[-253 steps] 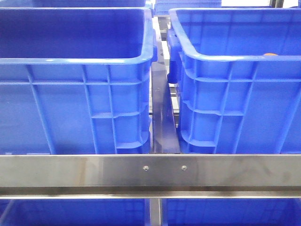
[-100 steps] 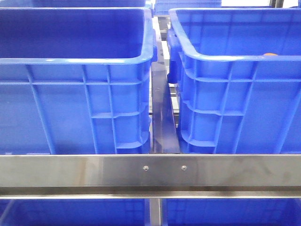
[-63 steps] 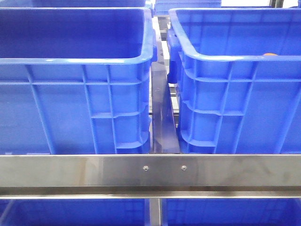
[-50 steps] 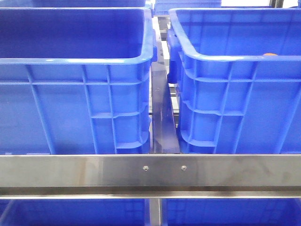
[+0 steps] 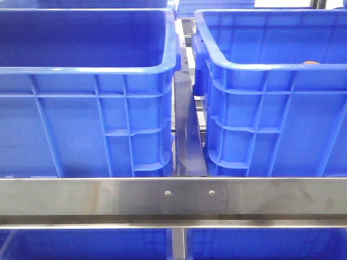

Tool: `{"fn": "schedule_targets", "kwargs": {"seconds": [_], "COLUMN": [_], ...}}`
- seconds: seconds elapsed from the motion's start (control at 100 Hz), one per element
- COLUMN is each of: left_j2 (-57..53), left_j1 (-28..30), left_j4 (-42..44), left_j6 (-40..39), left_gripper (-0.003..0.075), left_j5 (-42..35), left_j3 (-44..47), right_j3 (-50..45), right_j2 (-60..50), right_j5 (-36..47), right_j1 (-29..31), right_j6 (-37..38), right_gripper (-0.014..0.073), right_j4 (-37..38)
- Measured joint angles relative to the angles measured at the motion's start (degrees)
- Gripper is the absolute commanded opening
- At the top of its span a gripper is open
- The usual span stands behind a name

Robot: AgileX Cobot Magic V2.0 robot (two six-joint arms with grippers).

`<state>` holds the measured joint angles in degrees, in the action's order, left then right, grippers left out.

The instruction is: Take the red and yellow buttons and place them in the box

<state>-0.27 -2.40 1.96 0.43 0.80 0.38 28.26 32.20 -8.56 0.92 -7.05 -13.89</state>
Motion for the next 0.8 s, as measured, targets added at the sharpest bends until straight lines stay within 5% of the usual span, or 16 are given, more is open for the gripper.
{"fn": "schedule_targets", "kwargs": {"seconds": [0.22,0.8], "left_j2": [0.0,0.0], "left_j1": [0.0,0.0], "left_j4": [0.0,0.0], "left_j6": [0.0,0.0], "left_gripper": [-0.0019,-0.0019], "left_j5": [0.0,0.0], "left_j3": [0.0,0.0], "right_j3": [-2.8,-26.8], "right_j2": [-5.6,-32.3], "right_j5": [3.2,8.1], "right_j1": [0.0,-1.9], "right_j6": [11.9,12.5], "right_gripper": [-0.0116,-0.0116], "right_j4": [12.1,13.1]}}
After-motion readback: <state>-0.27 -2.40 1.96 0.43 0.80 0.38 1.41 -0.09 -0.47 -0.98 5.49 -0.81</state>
